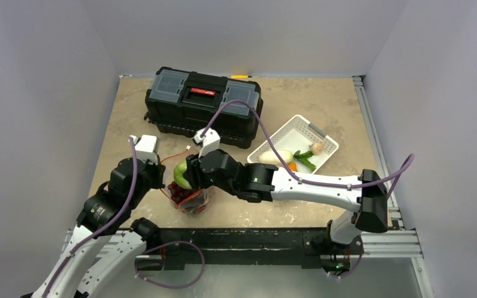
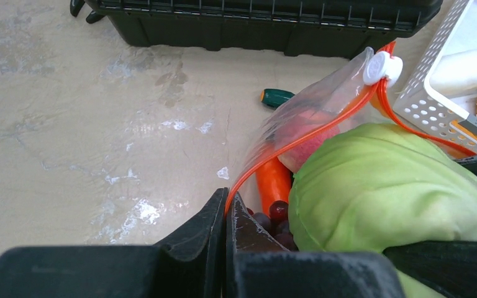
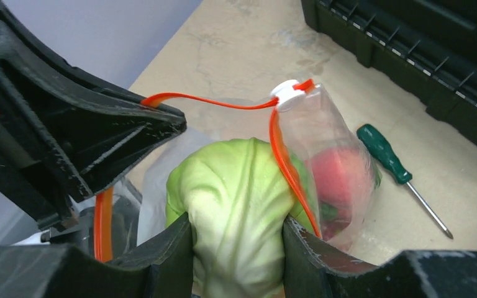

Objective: Place the food in the zip-top bag and seal the zipper
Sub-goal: Place the fake vegetable in the zipper food storage bag.

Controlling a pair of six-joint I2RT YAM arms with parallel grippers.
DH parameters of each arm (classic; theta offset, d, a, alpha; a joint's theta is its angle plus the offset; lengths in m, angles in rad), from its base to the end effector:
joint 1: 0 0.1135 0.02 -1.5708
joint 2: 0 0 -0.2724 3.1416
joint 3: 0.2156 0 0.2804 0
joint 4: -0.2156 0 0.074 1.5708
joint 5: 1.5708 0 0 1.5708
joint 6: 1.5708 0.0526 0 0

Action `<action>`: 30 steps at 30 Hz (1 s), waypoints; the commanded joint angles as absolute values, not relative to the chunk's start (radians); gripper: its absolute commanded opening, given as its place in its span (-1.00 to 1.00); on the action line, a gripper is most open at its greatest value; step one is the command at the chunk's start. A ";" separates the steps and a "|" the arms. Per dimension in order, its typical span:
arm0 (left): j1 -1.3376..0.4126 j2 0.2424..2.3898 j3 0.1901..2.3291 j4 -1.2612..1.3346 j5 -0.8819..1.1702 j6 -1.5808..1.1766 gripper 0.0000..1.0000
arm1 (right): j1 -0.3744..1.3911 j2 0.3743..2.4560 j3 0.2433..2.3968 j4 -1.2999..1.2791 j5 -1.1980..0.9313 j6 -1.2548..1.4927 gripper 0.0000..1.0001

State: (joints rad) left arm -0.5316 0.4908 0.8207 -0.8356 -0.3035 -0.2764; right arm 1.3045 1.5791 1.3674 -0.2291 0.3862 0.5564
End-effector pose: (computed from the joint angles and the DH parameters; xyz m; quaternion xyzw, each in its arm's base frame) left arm 0.1184 -0.0514 0.3272 0.0322 0.8545 -0.0775 0.5127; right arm 0.1280 0.3939 0.3346 -0.2072 0.8091 0.3245 0.4439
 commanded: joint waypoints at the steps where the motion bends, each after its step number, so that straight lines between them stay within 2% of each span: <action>1: -0.535 0.486 0.837 -0.795 -0.298 -0.270 -1.00 | 1.356 1.604 1.496 -0.263 0.543 0.498 -0.91; 7: -0.535 0.480 0.838 -0.798 -0.300 -0.272 -1.00 | 1.384 1.713 1.636 -0.310 0.560 0.458 -0.49; 17: -0.535 0.468 0.837 -0.795 -0.301 -0.273 -1.00 | 1.387 1.788 1.720 -0.400 0.676 0.419 0.41; 24: -0.535 0.468 0.836 -0.796 -0.298 -0.272 -1.00 | 1.387 1.760 1.707 -0.400 0.679 0.409 0.67; 30: -0.535 0.472 0.837 -0.795 -0.298 -0.272 -1.00 | 1.388 1.686 1.652 -0.342 0.575 0.407 0.83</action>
State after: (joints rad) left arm -0.5316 0.4755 0.8207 -0.8463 -0.2985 -0.2695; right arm 1.3865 1.7935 1.6661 -0.4099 0.6220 0.4187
